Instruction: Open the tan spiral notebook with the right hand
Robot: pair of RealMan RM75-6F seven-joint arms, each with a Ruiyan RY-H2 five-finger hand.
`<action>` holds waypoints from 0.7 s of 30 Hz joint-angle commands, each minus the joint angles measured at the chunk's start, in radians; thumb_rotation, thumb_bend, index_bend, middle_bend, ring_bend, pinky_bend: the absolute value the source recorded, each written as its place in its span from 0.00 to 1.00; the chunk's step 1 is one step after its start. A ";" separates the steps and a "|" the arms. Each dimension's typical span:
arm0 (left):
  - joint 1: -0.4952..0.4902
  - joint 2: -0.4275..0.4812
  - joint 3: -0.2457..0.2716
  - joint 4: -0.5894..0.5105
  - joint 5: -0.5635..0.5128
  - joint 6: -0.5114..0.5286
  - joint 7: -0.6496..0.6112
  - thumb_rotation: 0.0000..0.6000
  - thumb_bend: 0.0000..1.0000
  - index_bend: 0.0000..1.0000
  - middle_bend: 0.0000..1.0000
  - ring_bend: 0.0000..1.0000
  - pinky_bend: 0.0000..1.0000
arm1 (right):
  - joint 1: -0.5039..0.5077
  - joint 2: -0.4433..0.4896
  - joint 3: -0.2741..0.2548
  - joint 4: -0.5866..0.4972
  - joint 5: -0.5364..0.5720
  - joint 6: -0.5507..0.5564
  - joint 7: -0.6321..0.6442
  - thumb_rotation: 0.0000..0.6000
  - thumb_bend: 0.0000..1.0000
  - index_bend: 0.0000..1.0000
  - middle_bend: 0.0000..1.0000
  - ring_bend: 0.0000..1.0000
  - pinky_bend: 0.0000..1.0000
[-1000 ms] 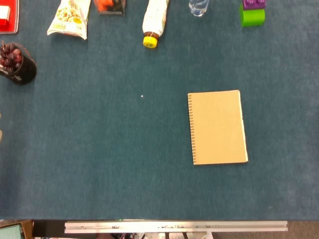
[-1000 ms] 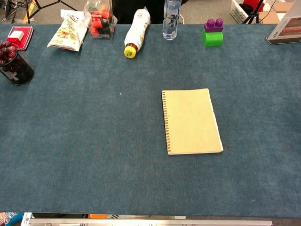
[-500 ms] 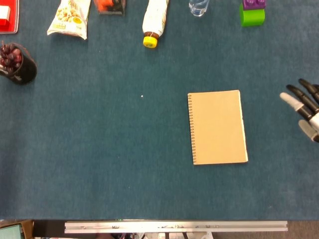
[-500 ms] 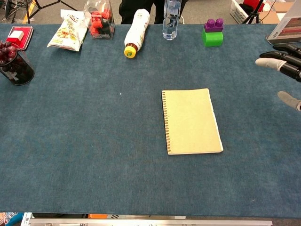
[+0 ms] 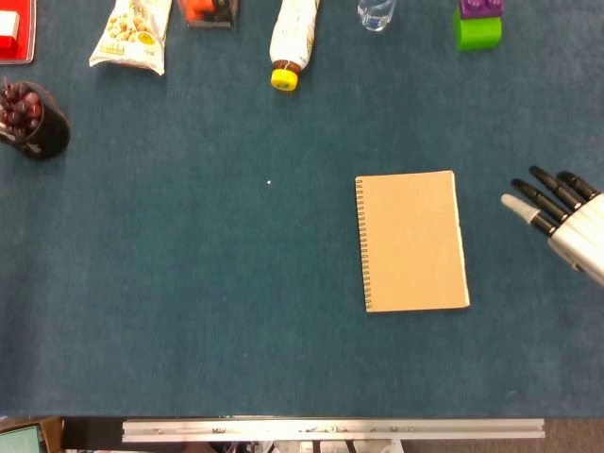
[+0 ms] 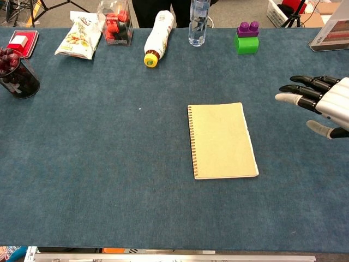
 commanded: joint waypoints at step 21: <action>0.003 0.004 -0.005 0.001 -0.014 -0.003 -0.007 1.00 0.22 0.47 0.42 0.42 0.51 | 0.163 0.019 -0.022 -0.172 0.027 -0.258 -0.106 1.00 0.99 0.14 0.14 0.03 0.23</action>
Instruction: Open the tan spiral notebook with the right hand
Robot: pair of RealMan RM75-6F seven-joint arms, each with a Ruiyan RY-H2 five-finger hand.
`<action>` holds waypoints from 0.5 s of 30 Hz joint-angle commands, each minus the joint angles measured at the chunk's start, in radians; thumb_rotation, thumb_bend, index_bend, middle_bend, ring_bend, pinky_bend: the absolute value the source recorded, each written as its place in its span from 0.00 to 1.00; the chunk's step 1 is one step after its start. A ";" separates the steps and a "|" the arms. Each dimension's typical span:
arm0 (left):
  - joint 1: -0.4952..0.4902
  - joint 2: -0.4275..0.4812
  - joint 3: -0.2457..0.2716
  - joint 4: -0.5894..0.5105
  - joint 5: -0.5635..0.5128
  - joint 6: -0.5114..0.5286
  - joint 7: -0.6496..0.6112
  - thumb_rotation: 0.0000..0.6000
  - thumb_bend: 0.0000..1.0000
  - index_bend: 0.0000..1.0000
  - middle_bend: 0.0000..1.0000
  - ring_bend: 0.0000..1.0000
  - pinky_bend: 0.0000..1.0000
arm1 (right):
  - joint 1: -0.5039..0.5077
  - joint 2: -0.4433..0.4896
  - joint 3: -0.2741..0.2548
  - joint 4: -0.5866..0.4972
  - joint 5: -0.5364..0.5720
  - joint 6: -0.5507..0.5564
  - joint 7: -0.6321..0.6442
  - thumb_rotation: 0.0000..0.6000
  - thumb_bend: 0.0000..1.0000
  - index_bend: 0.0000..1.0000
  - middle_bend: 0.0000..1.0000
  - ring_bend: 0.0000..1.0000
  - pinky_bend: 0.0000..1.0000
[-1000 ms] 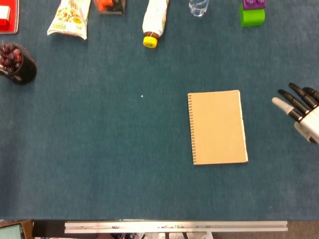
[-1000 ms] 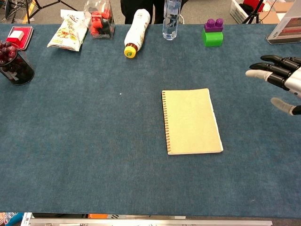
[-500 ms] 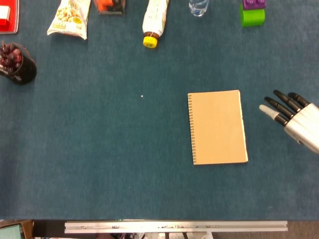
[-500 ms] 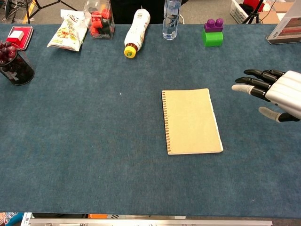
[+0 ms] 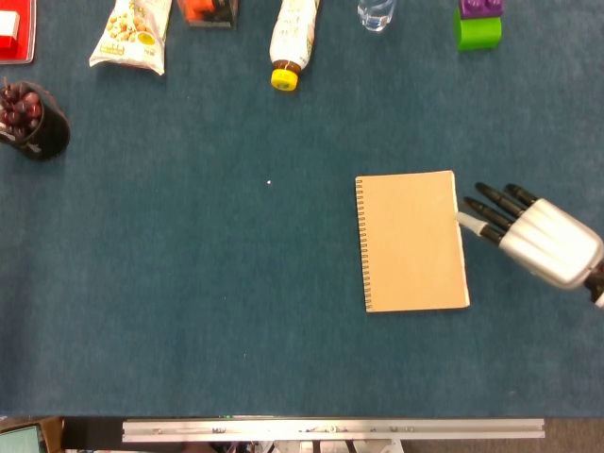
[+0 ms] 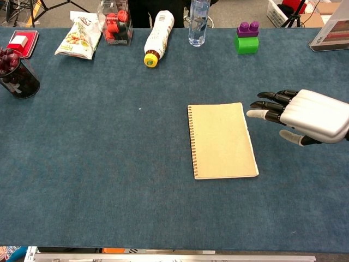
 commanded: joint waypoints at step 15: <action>0.001 -0.001 -0.005 0.004 -0.023 -0.010 0.009 1.00 0.22 0.47 0.42 0.42 0.51 | 0.168 -0.082 -0.052 0.217 -0.136 0.070 0.249 1.00 1.00 0.14 0.14 0.04 0.23</action>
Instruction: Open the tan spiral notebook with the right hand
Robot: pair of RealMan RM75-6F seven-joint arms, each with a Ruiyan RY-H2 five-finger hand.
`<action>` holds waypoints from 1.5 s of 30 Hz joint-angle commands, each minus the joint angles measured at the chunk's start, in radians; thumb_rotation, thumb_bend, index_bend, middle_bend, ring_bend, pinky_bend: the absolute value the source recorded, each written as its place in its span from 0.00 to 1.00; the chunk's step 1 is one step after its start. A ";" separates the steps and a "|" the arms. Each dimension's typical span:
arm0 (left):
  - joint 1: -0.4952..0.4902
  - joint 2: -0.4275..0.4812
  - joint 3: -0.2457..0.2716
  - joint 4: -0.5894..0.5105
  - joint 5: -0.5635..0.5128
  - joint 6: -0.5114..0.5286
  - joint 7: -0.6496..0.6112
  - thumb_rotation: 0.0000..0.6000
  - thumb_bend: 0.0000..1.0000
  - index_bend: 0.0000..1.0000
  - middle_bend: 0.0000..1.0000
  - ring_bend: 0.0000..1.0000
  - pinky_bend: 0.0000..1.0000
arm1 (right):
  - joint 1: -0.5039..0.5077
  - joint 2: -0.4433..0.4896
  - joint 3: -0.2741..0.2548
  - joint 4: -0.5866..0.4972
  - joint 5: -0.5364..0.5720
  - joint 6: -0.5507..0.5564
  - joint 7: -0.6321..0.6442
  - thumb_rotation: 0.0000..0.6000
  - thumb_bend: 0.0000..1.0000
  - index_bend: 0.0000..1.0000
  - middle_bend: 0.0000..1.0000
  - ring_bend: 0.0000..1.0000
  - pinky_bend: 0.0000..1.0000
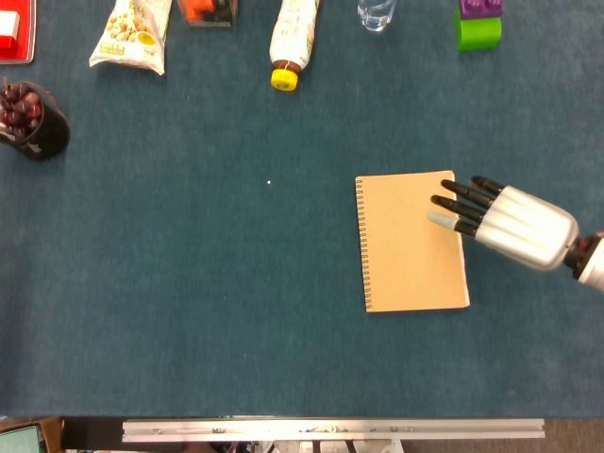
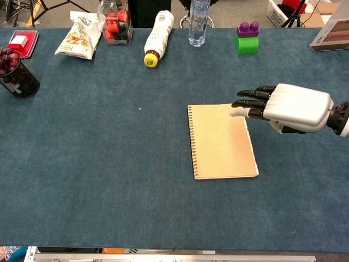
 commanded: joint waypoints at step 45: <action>0.012 0.022 -0.022 -0.012 -0.044 0.010 -0.010 1.00 0.22 0.47 0.42 0.42 0.51 | 0.188 -0.263 -0.091 0.266 -0.013 -0.021 0.115 1.00 1.00 0.14 0.09 0.04 0.17</action>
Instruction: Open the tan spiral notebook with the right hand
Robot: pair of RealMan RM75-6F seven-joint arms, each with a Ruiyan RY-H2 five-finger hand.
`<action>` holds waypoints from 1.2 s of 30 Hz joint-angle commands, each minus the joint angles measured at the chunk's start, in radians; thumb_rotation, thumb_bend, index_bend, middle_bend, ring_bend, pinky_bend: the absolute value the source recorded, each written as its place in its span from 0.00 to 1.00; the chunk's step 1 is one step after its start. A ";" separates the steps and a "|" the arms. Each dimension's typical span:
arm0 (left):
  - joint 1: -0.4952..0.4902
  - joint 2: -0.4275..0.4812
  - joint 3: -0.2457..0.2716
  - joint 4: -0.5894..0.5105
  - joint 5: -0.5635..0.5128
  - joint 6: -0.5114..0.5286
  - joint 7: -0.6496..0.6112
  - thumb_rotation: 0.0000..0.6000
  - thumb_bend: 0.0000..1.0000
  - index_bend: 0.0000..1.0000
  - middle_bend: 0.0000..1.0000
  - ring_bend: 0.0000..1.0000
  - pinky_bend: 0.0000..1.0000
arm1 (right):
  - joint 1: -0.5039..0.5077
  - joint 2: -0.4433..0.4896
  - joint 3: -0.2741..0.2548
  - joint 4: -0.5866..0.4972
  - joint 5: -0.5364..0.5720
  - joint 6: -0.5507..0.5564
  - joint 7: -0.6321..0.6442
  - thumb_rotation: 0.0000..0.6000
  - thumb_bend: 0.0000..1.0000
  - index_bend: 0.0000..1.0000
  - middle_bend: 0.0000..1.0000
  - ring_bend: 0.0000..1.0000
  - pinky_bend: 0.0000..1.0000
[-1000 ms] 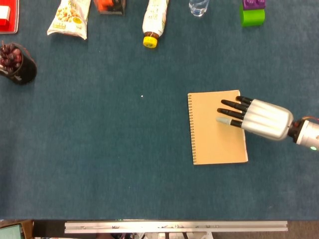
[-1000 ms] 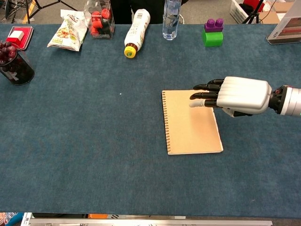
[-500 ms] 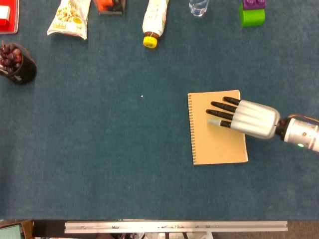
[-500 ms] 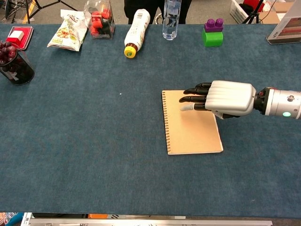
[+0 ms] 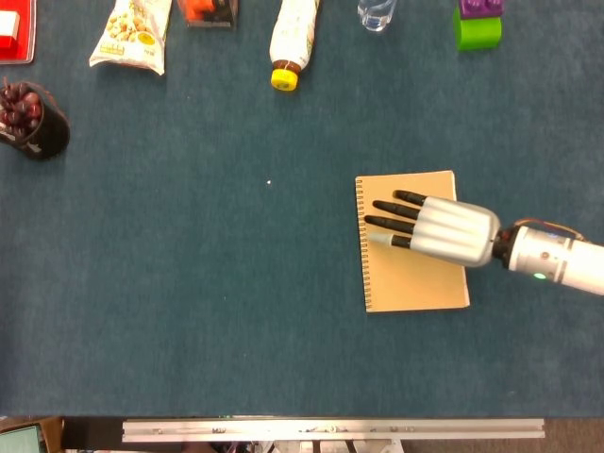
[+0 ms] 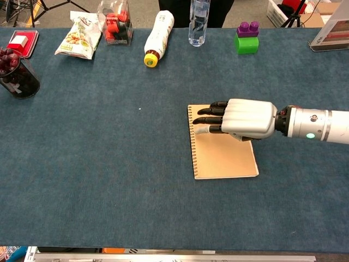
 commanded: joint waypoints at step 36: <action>0.009 0.022 -0.005 -0.010 -0.016 -0.005 -0.031 1.00 0.22 0.47 0.42 0.42 0.51 | 0.038 -0.105 -0.044 0.094 0.046 -0.023 0.010 1.00 1.00 0.14 0.09 0.04 0.17</action>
